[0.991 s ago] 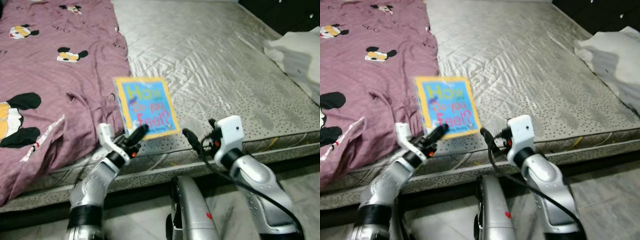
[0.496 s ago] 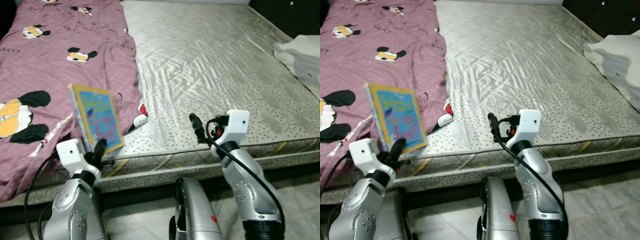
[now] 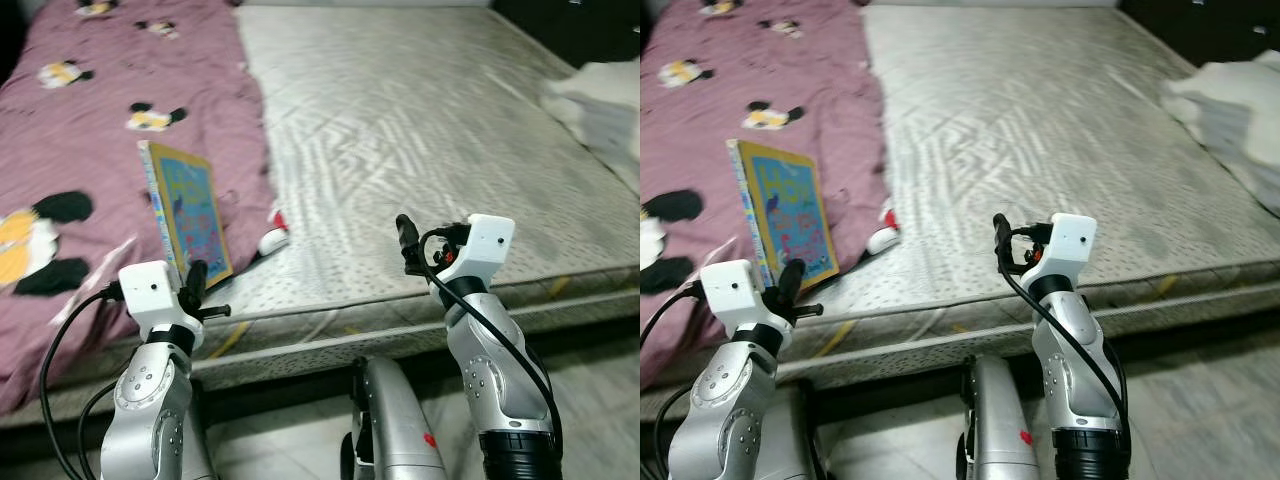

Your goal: Clean up the room

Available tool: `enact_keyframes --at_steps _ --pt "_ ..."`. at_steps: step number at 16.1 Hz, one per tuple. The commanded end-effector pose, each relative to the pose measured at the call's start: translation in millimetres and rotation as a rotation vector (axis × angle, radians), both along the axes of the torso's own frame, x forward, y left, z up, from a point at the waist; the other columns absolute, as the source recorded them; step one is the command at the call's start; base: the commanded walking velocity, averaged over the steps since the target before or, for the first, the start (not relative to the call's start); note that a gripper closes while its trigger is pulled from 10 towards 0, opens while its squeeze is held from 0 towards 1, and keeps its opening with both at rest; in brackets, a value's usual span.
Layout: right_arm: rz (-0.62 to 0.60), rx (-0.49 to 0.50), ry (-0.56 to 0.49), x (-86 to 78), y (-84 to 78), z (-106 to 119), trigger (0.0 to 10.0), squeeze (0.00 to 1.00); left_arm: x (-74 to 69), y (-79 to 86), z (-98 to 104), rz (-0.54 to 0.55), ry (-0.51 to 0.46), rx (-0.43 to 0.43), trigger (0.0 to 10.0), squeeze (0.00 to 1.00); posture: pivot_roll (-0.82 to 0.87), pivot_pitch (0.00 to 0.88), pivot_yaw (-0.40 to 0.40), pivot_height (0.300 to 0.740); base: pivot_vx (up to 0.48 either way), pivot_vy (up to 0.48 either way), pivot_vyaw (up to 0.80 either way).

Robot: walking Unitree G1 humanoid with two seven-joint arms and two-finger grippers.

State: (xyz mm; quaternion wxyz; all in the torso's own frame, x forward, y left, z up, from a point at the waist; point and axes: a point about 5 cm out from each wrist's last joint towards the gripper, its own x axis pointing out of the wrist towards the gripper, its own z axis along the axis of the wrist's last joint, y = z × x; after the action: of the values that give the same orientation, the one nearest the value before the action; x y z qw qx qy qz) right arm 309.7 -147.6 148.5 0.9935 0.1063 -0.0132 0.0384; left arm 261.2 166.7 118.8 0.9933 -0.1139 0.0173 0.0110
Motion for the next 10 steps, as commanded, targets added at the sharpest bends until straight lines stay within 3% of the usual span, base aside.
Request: enact_keyframes --at_steps 1,10 --pt "-0.032 0.012 -0.004 2.3 -3.6 0.2 10.0 0.0 -0.1 -5.8 10.8 -0.03 -0.05 -0.007 10.0 0.0 -0.03 0.081 -0.033 0.516 0.0 0.0 0.0" --pt "-0.02 0.004 -0.011 5.1 0.6 -1.9 10.0 0.0 1.8 -11.6 12.8 -0.047 -0.057 -0.003 10.0 0.0 -0.03 0.079 -0.031 0.595 0.0 0.0 0.0"
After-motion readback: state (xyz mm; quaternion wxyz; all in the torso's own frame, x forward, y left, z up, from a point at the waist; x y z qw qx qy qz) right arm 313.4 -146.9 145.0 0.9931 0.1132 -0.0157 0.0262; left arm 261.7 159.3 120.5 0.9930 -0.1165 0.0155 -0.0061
